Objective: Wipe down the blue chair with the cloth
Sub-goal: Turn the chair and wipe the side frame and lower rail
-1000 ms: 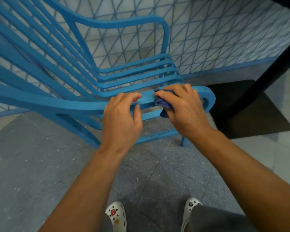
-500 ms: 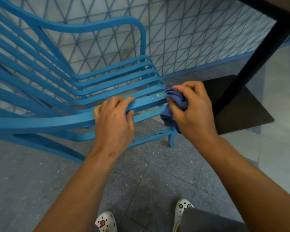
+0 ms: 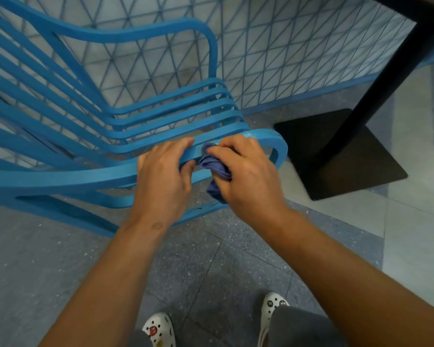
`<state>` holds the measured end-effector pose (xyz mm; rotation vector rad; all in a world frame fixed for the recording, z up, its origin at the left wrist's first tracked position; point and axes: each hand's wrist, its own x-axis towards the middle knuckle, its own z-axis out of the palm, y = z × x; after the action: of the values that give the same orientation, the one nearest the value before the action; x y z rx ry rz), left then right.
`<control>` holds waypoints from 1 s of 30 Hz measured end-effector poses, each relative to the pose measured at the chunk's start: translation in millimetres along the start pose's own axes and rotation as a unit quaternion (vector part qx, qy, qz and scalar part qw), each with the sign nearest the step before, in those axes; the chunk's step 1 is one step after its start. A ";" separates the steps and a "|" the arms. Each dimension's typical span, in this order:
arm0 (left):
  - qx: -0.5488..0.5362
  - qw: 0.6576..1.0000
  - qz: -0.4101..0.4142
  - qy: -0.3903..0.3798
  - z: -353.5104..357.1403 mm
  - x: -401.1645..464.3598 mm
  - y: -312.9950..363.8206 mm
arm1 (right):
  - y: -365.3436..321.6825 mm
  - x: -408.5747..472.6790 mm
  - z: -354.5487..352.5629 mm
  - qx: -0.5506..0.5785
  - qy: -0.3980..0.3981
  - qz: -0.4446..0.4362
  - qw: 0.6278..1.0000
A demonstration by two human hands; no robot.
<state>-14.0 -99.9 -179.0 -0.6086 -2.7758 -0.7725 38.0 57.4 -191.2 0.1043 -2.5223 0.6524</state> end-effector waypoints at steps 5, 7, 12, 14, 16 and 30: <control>-0.022 1.000 0.009 0.003 -7.5 0.0 -5.1 | 14.5 -6.2 -3.1 0.017 0.006 0.027 0.999; -0.028 1.000 0.004 0.008 -7.9 -0.4 -4.3 | 27.4 -4.5 -17.1 0.044 0.016 0.064 0.997; -0.007 1.000 0.001 -0.002 -2.9 -0.7 -2.3 | 63.6 15.9 -52.6 0.081 0.083 0.188 0.975; -0.004 1.000 0.002 0.000 -1.4 -1.2 -1.7 | 75.3 17.3 -53.5 0.070 0.055 0.185 0.979; 0.000 1.000 0.003 0.003 -0.8 -2.1 -1.0 | 78.0 13.8 -46.7 0.052 0.001 0.156 0.986; 0.021 1.000 0.011 -0.004 -0.3 -3.7 -2.3 | 68.6 18.3 -48.3 0.017 -0.093 0.079 0.992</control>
<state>-11.7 -103.1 -180.8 -0.6348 -2.7796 -0.7069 31.6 141.5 -175.4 -0.0252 -2.7192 0.7812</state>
